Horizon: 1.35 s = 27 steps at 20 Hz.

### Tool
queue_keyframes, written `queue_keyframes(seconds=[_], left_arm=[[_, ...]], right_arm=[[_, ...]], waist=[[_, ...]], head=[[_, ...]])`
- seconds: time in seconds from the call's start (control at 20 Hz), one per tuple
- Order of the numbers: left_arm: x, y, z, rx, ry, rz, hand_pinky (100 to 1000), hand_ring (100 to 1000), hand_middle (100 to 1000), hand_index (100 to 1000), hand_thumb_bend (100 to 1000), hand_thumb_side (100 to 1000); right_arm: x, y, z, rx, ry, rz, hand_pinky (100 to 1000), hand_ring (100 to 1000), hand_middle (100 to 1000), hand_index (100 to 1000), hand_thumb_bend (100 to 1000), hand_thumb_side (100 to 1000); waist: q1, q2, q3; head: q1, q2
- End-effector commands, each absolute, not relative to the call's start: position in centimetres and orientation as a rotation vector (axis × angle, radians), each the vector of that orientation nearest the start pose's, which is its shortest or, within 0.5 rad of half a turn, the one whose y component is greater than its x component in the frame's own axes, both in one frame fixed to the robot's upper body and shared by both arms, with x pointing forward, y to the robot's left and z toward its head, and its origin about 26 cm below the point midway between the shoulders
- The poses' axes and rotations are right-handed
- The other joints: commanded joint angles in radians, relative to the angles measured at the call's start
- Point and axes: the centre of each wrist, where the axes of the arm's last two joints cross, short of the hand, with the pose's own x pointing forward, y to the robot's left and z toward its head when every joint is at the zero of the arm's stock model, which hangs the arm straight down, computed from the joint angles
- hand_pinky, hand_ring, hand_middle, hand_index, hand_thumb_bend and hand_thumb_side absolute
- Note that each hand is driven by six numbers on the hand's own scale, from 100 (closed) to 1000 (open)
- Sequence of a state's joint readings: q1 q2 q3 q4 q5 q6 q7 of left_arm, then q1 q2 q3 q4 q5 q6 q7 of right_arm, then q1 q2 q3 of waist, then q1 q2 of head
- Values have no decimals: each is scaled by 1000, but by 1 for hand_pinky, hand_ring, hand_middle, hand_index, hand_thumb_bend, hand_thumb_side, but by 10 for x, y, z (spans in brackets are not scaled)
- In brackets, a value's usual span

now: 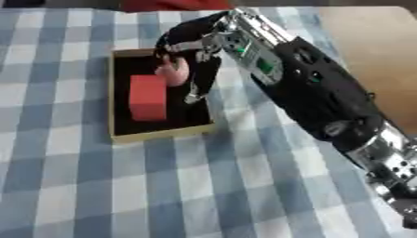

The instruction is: Pick up objects on the table and place them in the box.

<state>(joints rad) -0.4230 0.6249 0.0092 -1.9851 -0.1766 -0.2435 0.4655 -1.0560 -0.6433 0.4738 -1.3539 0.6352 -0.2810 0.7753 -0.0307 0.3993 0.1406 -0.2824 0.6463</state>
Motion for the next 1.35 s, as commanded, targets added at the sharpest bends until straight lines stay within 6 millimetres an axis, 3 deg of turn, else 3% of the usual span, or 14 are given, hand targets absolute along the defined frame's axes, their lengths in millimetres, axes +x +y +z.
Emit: queue_keyframes(seconds=[0.05,0.4,0.65,1.05,1.3,1.35], left_arm=[[300,292,273,-843,3289,323,858,857,770,856,100,849],[300,292,273,-845,3290,322,858,857,770,856,100,846],[300,293,272,-853,3289,319,859,857,769,855,100,845],[299,296,272,-875,3281,308,859,857,769,855,100,844],[299,297,272,-888,3273,303,860,855,769,855,100,844],[299,298,272,-890,3272,302,860,855,769,855,100,843]], right_arm=[[424,-212,319,1073,1803,-2906,766,833,853,916,512,348],[417,-212,330,1068,1870,-2841,760,819,838,907,500,340],[402,-215,347,1084,2023,-2702,730,784,807,887,449,350],[336,-232,389,1055,2297,-2329,712,747,785,877,380,348],[292,-248,398,1133,2404,-2096,715,733,783,886,331,386],[285,-252,399,1153,2431,-2041,712,728,778,880,342,359]], waist=[[4,-26,-1],[8,-30,-6],[9,-32,-11],[11,-32,-22],[15,-30,-27],[16,-30,-28]], head=[[0,8],[1,8],[6,4],[35,0],[54,0],[59,0]])
